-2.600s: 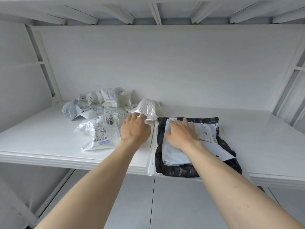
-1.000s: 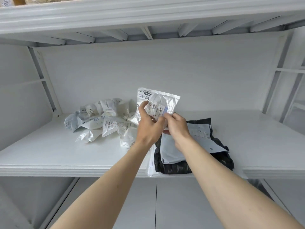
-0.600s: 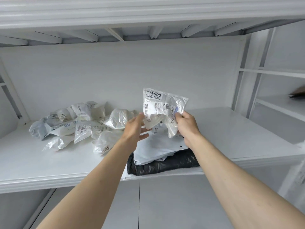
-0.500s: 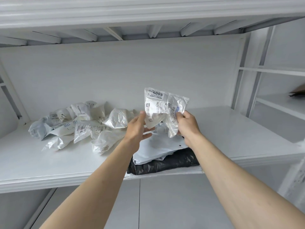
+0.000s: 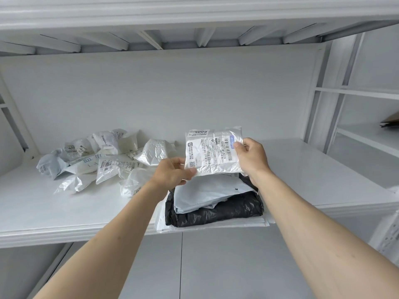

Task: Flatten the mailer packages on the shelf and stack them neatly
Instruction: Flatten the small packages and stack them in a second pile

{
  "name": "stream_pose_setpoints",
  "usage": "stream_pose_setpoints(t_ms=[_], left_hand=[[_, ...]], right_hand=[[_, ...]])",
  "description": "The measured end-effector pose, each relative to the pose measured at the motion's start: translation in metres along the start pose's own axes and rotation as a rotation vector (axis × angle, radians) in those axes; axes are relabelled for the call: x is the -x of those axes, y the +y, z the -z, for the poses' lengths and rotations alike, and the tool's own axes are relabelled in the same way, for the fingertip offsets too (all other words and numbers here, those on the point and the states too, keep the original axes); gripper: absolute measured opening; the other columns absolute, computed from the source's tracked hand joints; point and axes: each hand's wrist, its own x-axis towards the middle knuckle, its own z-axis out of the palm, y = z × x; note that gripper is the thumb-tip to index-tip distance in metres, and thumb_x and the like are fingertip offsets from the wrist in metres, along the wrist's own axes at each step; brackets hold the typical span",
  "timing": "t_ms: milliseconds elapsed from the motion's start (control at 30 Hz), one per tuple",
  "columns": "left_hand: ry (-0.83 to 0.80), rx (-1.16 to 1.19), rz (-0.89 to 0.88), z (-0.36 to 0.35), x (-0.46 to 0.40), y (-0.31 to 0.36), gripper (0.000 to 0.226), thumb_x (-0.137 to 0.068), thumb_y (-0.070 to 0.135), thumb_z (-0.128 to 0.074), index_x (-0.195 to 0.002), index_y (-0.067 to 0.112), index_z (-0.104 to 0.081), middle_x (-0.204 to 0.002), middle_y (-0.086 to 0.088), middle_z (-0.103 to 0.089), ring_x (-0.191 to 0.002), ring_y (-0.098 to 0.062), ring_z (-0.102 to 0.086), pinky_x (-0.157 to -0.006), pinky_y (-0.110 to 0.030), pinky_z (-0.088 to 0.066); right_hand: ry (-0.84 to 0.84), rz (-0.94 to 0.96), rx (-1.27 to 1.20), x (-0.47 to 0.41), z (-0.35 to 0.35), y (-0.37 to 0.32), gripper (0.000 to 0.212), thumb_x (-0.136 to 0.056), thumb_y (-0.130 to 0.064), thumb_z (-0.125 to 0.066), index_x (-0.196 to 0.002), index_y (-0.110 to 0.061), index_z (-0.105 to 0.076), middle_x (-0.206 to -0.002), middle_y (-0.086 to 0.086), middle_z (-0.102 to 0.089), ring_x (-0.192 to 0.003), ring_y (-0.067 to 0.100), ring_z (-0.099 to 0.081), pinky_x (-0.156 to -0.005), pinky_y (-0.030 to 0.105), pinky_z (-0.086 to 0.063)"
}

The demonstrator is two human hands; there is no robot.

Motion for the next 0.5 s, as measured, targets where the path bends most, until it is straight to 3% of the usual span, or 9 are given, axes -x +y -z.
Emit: stream_pose_setpoints(t_ms=[67, 133, 167, 233, 267, 367, 433, 500], left_hand=[[-0.082, 0.001, 0.045, 0.004, 0.002, 0.001, 0.028, -0.083, 0.015, -0.077, -0.102, 0.019, -0.057, -0.071, 0.006, -0.07, -0.074, -0.017, -0.067, -0.079, -0.035, -0.055], [-0.131, 0.04, 0.097, 0.01, 0.002, 0.002, 0.025, -0.091, 0.028, -0.067, -0.112, 0.029, -0.053, -0.1, -0.002, -0.072, -0.088, -0.02, -0.07, -0.082, -0.037, -0.056], [-0.111, 0.087, 0.119, 0.014, 0.002, 0.003, 0.017, -0.095, 0.033, -0.058, -0.111, 0.03, -0.054, -0.107, -0.004, -0.068, -0.091, -0.022, -0.07, -0.082, -0.039, -0.056], [-0.027, 0.236, 0.159, 0.022, -0.002, 0.005, 0.023, -0.096, 0.04, -0.05, -0.108, 0.023, -0.06, -0.103, -0.005, -0.065, -0.086, -0.024, -0.068, -0.08, -0.04, -0.055], [-0.012, 0.28, 0.173, 0.025, -0.006, 0.005, 0.029, -0.095, 0.043, -0.051, -0.111, 0.021, -0.061, -0.101, -0.006, -0.066, -0.086, -0.024, -0.068, -0.078, -0.04, -0.056], [-0.078, 0.137, 0.169, 0.025, -0.01, 0.003, 0.044, -0.086, 0.036, -0.069, -0.127, 0.023, -0.058, -0.113, -0.005, -0.07, -0.098, -0.024, -0.069, -0.077, -0.038, -0.058], [-0.094, 0.023, 0.158, 0.02, -0.013, -0.001, 0.054, -0.079, 0.025, -0.078, -0.129, 0.021, -0.059, -0.116, -0.007, -0.068, -0.097, -0.026, -0.07, -0.086, -0.043, -0.058], [-0.006, 0.038, 0.114, 0.012, -0.018, -0.004, 0.051, -0.08, 0.016, -0.077, -0.127, 0.017, -0.058, -0.114, -0.008, -0.066, -0.094, -0.028, -0.069, -0.087, -0.043, -0.057]], right_hand=[[0.012, 0.036, 0.038, -0.005, -0.001, 0.0, 0.027, -0.099, -0.023, -0.054, -0.089, 0.002, -0.056, -0.07, 0.001, -0.048, -0.061, 0.017, -0.041, -0.059, 0.03, -0.033], [-0.011, 0.049, 0.041, -0.011, -0.002, -0.005, 0.025, -0.099, -0.024, -0.053, -0.095, -0.001, -0.06, -0.085, 0.004, -0.058, -0.073, 0.019, -0.05, -0.066, 0.03, -0.037], [-0.058, 0.041, 0.027, -0.015, 0.0, -0.008, 0.024, -0.099, -0.026, -0.053, -0.098, -0.004, -0.063, -0.093, 0.004, -0.062, -0.079, 0.019, -0.053, -0.07, 0.029, -0.039], [-0.26, -0.006, 0.032, -0.022, 0.005, -0.014, 0.023, -0.098, -0.033, -0.057, -0.106, -0.015, -0.068, -0.106, 0.001, -0.067, -0.09, 0.018, -0.061, -0.08, 0.029, -0.046], [-0.387, -0.033, 0.066, -0.025, 0.007, -0.017, 0.023, -0.096, -0.036, -0.06, -0.107, -0.019, -0.07, -0.106, -0.001, -0.069, -0.092, 0.017, -0.064, -0.081, 0.028, -0.049], [-0.609, 0.032, 0.254, -0.028, 0.004, -0.031, 0.013, -0.093, -0.035, -0.064, -0.086, -0.027, -0.072, -0.079, -0.009, -0.069, -0.07, 0.007, -0.062, -0.062, 0.019, -0.046], [-0.556, 0.181, 0.463, -0.032, -0.005, -0.038, 0.017, -0.092, -0.037, -0.065, -0.08, -0.027, -0.072, -0.077, -0.006, -0.067, -0.073, 0.013, -0.06, -0.064, 0.026, -0.043], [-0.39, 0.355, 0.742, -0.032, -0.02, -0.041, 0.022, -0.094, -0.041, -0.06, -0.101, -0.024, -0.072, -0.099, -0.001, -0.069, -0.095, 0.021, -0.061, -0.08, 0.033, -0.044]])
